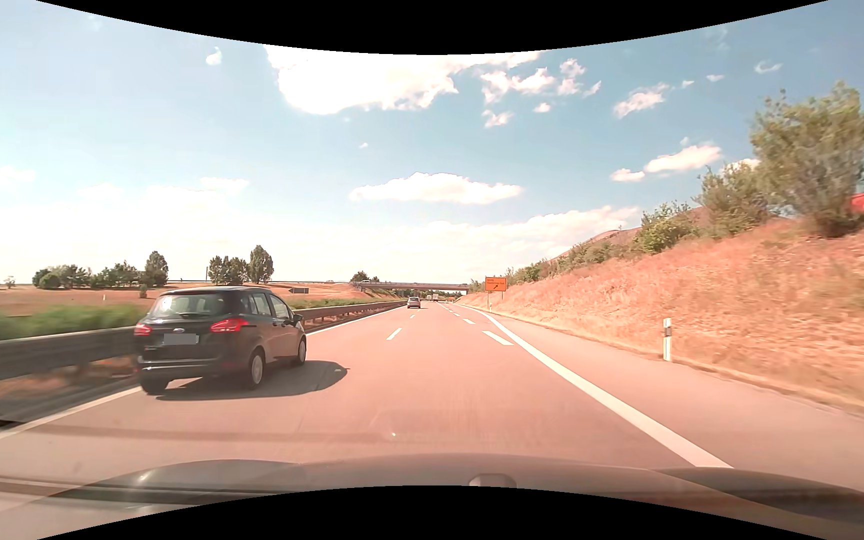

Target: Follow the waypoints while adhering to traffic rules and regulations

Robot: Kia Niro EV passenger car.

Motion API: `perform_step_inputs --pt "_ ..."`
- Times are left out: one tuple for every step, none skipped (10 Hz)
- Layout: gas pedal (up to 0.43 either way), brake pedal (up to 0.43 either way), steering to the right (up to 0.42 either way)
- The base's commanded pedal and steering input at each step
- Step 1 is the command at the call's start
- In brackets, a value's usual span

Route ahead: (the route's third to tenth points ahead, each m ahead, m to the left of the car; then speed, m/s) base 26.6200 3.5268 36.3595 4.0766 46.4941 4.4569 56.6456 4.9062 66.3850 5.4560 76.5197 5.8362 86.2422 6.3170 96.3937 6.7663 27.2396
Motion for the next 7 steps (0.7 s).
perform_step_inputs --pt "0.177 0.0 0.009" --pt "0.177 0.0 0.009" --pt "0.177 0.0 0.008" --pt "0.177 0.0 0.007" --pt "0.177 0.0 0.005" --pt "0.177 0.0 0.002" --pt "0.177 0.0 0.002"
